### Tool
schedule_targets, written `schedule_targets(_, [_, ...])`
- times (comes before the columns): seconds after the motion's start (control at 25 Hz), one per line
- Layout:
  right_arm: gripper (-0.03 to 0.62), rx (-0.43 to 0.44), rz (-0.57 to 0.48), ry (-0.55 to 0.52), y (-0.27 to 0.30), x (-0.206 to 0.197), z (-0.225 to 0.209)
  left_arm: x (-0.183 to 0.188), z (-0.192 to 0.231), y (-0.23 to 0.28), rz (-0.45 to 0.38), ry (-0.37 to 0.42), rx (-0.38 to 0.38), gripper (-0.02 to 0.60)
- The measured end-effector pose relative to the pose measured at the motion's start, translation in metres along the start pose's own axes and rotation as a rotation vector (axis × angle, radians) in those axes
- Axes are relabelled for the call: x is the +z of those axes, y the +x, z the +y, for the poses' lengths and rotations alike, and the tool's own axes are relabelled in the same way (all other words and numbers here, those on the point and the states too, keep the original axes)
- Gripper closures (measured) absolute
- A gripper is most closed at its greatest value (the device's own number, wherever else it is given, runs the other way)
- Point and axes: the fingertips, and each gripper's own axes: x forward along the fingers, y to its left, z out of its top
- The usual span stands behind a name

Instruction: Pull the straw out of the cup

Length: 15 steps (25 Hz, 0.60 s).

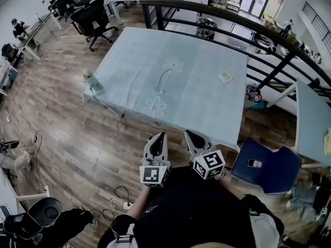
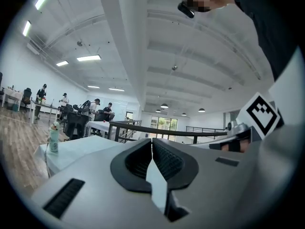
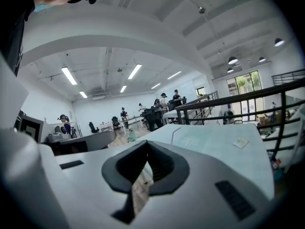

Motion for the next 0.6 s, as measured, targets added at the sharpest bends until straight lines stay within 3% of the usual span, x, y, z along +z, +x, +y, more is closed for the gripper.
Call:
schedule_targets(0.4, [0.585, -0.151, 0.015, 0.045, 0.082, 0.022, -0.006, 0.014, 0.07, 0.074, 0.039, -0.023, -0.168, 0.565])
schedule_targets(0.6, [0.585, -0.191, 0.015, 0.066, 0.141, 0.039, -0.003, 0.021, 0.123, 0.107, 0.053, -0.019, -0.216, 0.565])
